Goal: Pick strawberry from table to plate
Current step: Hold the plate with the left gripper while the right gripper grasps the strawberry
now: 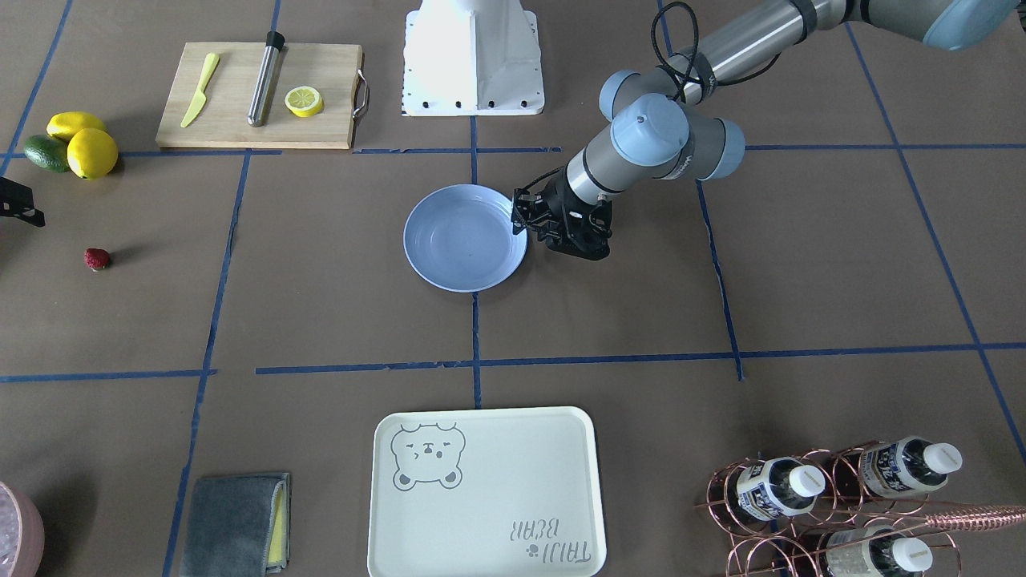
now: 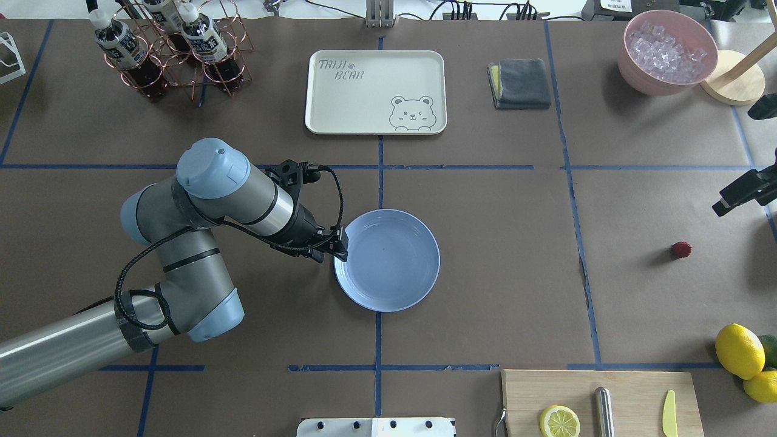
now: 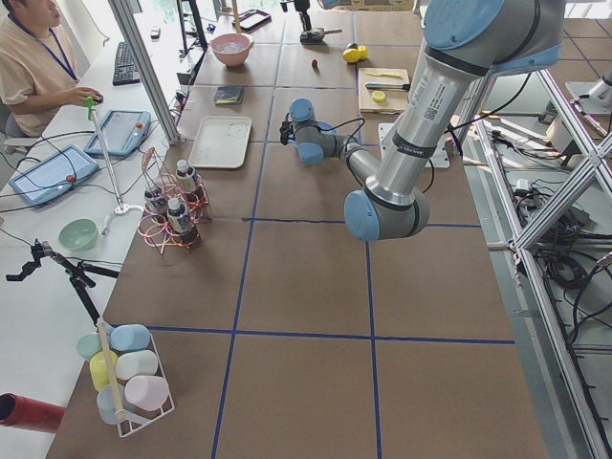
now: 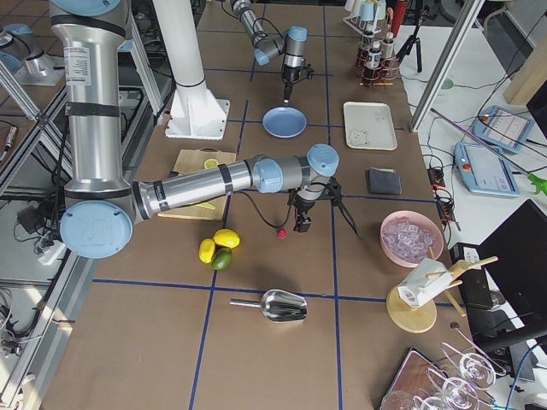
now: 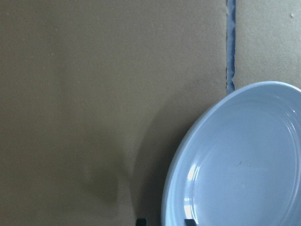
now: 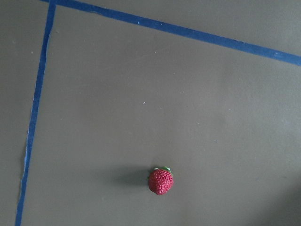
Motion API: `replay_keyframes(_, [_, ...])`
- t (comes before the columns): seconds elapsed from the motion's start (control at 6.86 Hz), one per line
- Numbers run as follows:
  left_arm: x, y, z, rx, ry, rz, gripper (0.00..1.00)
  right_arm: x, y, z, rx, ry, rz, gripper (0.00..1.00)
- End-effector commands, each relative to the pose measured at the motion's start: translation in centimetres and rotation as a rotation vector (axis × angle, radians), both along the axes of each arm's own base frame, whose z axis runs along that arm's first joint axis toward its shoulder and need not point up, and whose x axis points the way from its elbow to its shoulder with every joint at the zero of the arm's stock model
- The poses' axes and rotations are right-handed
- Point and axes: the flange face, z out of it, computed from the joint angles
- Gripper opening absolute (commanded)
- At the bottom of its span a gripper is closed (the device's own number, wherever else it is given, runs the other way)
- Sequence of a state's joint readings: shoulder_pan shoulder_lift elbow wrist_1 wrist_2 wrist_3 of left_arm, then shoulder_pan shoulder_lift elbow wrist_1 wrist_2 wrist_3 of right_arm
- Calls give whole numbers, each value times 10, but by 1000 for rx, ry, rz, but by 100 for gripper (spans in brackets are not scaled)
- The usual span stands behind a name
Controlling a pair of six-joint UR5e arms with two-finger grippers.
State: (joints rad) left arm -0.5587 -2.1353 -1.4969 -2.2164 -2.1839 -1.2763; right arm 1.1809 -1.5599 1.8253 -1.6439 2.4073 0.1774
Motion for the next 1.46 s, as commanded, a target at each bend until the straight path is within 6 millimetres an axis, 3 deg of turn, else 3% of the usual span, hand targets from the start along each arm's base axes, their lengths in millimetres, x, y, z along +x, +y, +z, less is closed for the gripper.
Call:
replay_keyframes(0.0, [-2, -4, 0, 20, -1, -43, 80, -50, 18, 5, -15, 59, 190, 100])
replay_keyframes(0.15, [-3, -4, -1, 21, 1, -43, 80, -64, 36, 19, -21, 54, 287, 100])
replay_keyframes(0.29, [-2, -3, 0, 21, -1, -43, 81, -67, 54, 55, 10, 45, 309, 100])
replay_keyframes(0.44, [-2, -3, -1, 22, 0, -43, 83, -69, 57, 87, -6, 19, 343, 100])
replay_keyframes(0.58, [-2, -3, -1, 22, 0, -43, 84, -76, 61, 102, -5, -7, 367, 100])
replay_keyframes(0.73, [-3, -3, -2, 24, 3, -43, 84, -79, 64, 99, -13, -38, 375, 92])
replay_keyframes(0.88, [-3, -3, -1, 23, 2, -43, 84, -84, 67, 97, -26, -41, 374, 27])
replay_keyframes(1.02, [-3, -3, -3, 23, 4, -44, 84, -83, 68, 94, -24, -47, 371, 0])
replay_keyframes(1.31, [-4, -2, -5, 27, 8, -43, 84, -79, 79, 95, -41, -49, 357, 0])
